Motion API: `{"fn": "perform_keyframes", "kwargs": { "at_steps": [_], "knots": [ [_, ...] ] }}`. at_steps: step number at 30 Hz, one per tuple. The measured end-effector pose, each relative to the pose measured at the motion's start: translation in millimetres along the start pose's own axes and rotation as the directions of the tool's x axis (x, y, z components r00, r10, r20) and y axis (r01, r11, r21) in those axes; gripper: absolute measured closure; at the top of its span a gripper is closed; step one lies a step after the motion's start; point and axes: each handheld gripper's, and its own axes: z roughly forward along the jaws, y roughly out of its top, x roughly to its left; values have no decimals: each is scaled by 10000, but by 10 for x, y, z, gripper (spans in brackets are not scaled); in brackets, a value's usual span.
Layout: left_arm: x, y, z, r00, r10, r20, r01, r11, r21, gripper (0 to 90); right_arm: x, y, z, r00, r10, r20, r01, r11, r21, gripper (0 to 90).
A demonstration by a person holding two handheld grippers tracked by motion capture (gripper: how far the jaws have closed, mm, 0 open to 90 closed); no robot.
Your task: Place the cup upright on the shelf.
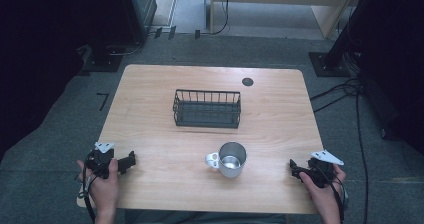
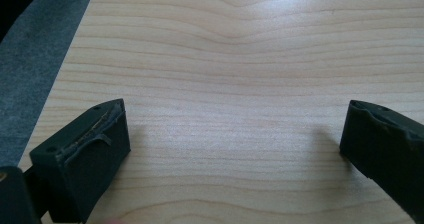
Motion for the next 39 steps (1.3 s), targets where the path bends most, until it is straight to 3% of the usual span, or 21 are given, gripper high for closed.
{"fn": "perform_keyframes", "kwargs": {
  "at_steps": [3, 6, 17, 22, 23, 31, 39],
  "knots": [
    [-1, 0, 0, 10000, -3, -3, 3, 10000, -4, 0, 0, 0, -1, 10000, -25, 18, 25, 10000, -3, 86],
    [0, 0, 0, 10000, 6, -2, -6, 10000, -4, 0, 23, -12, -15, 9995, -4, 322, 3, 10000, 15, 39],
    [0, 0, 0, 10000, 0, 0, 0, 10000, 0, 0, 207, 84, -140, 9998, -11, -223, 5, 9996, -275, 12],
    [0, 0, 0, 10000, -2, 1, 2, 10000, -2, 0, 287, 152, -199, 9987, -261, -439, 244, 9989, -403, 12],
    [0, 0, 0, 10000, -2, 1, 2, 10000, -2, 0, 331, 191, -239, 9974, -93, -720, 54, 9985, -547, 12],
    [0, -1, 0, 10000, -6, -2, 6, 10000, -2, 0, 567, 313, -323, 9879, -348, -1514, 208, 9955, -929, 12],
    [-2, 2, 2, 10000, 3, 10, -3, 10000, -1, 0, 840, 432, -391, 9715, -824, -2222, 604, 9927, -1040, 2]
  ]
}}
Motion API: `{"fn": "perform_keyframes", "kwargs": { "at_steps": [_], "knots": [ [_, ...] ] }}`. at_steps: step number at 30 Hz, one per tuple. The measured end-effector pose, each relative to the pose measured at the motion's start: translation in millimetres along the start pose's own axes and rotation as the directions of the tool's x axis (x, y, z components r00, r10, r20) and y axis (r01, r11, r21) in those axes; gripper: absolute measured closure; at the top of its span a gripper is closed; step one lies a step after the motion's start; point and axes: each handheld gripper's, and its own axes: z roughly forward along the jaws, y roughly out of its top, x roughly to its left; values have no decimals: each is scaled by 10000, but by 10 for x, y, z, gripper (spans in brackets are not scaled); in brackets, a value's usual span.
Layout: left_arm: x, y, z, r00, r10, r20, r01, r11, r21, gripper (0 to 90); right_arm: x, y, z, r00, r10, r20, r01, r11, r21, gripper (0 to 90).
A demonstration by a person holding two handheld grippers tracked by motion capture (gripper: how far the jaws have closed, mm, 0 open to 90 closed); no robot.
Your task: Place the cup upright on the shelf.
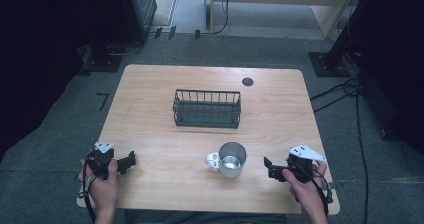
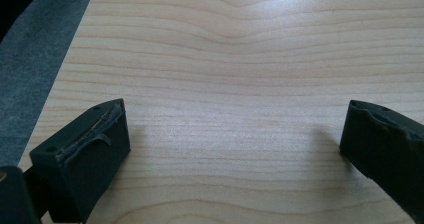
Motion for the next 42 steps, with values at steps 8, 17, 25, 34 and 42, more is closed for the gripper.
{"fn": "perform_keyframes", "kwargs": {
  "at_steps": [8, 17, 25, 34, 42],
  "knots": [
    [-8, 3, 3, 10000, 40, 51, -40, 10000, -6, 0, 243, 78, 25, 9962, -477, -727, 472, 9988, -94, 0],
    [-7, 3, 3, 10000, 42, 50, -42, 10000, -6, 0, 462, 126, 54, 9848, -778, -1553, 763, 9970, -157, 0],
    [-8, 3, 4, 10000, 38, 51, -38, 10000, -8, 0, 621, 147, 91, 9668, -1087, -2314, 1036, 9940, -342, 0],
    [-8, 3, 3, 10000, 42, 54, -42, 10000, -7, 0, 786, 156, 218, 9492, -1400, -2819, 1368, 9901, -310, 0],
    [-8, 3, 3, 10000, 43, 54, -43, 10000, -6, 0, 884, 150, 344, 9424, -1681, -2892, 1718, 9850, -126, 0]
  ]
}}
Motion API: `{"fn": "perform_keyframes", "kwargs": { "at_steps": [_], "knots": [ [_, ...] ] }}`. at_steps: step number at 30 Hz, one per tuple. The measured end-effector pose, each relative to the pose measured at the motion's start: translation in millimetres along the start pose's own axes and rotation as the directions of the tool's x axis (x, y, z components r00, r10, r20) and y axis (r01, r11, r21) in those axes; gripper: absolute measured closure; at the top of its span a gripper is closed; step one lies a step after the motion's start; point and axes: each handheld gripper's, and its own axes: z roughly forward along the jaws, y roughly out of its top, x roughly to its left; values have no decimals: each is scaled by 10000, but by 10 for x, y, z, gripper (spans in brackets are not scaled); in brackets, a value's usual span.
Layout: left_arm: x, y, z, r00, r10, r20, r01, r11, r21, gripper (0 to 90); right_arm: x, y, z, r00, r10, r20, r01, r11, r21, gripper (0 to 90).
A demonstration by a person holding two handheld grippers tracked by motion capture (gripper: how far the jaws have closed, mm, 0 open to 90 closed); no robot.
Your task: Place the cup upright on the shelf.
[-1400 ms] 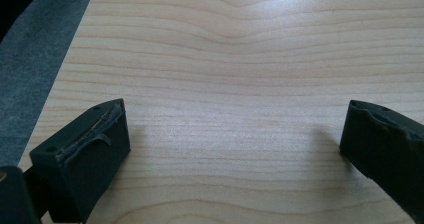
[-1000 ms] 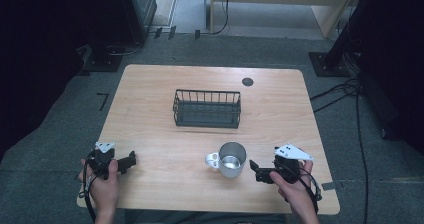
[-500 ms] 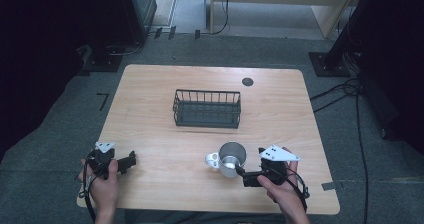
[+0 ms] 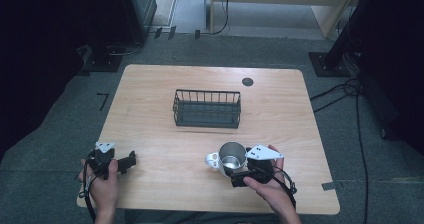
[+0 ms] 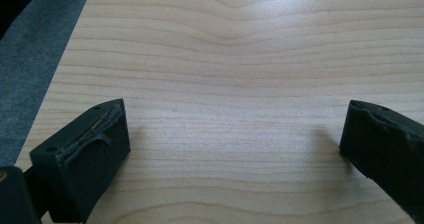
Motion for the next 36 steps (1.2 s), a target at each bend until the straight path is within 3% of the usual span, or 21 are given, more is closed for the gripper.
{"fn": "perform_keyframes", "kwargs": {
  "at_steps": [6, 14, 19, 22, 23, 25, 36],
  "knots": [
    [0, 0, 0, 10000, 1, 0, -1, 10000, -2, 0, 24, -3, 109, 9987, -295, 417, 289, 9995, 145, 0],
    [-1, 0, 0, 10000, 1, -6, -1, 10000, 0, 0, 27, 2, 214, 9977, -361, 575, 342, 9989, 334, 0],
    [-1, 0, 0, 10000, 2, -7, -2, 10000, -1, 0, 55, 10, 221, 9955, -582, 752, 565, 9981, 244, 62],
    [-1, 0, 0, 10000, 1, -5, -1, 10000, 0, 0, 57, 14, 225, 9944, -469, 943, 452, 9988, 209, 64],
    [-1, 0, 0, 10000, 1, -5, -1, 10000, -2, 0, 56, 15, 227, 9898, -520, 1323, 514, 9986, 84, 65],
    [0, 0, 0, 10000, 3, -4, -3, 10000, 1, 0, 47, 25, 221, 9882, -357, 1491, 358, 9994, 20, 66],
    [0, 0, 0, 10000, 1, -5, -1, 10000, -3, 0, 5, 206, 158, 9886, -84, 1505, 120, 9997, -230, 67]
  ]
}}
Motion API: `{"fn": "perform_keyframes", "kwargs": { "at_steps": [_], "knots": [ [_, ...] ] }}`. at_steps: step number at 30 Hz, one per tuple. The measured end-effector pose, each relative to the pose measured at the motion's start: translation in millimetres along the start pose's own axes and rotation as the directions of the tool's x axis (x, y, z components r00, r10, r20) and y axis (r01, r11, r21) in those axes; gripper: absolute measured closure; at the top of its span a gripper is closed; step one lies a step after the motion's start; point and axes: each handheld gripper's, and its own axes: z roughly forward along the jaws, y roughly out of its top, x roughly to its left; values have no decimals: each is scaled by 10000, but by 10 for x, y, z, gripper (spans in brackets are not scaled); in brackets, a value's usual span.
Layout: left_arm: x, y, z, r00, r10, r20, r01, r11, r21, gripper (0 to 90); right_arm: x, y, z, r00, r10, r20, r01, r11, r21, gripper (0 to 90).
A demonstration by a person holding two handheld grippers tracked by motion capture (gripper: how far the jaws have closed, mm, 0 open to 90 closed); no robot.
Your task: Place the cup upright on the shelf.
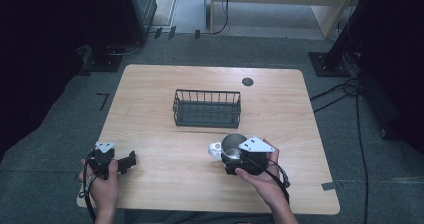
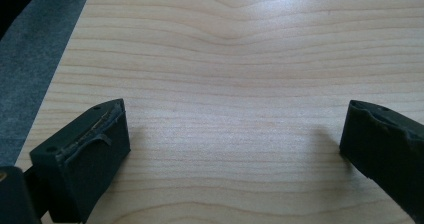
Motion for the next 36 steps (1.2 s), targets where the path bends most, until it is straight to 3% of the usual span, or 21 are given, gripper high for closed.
{"fn": "perform_keyframes", "kwargs": {
  "at_steps": [9, 22, 36],
  "knots": [
    [0, 0, 0, 10000, 1, 0, -1, 10000, 1, 0, 1, 131, 12, 10000, 34, 31, -34, 9999, -140, 68],
    [0, 0, -1, 10000, 4, -1, -4, 10000, 7, 0, -30, 490, -7, 9998, -92, 173, 100, 9987, -492, 68],
    [0, 1, -1, 10000, -7, 2, 7, 10000, -4, 0, -140, 729, 73, 9997, 202, 118, -193, 9976, -664, 68]
  ]
}}
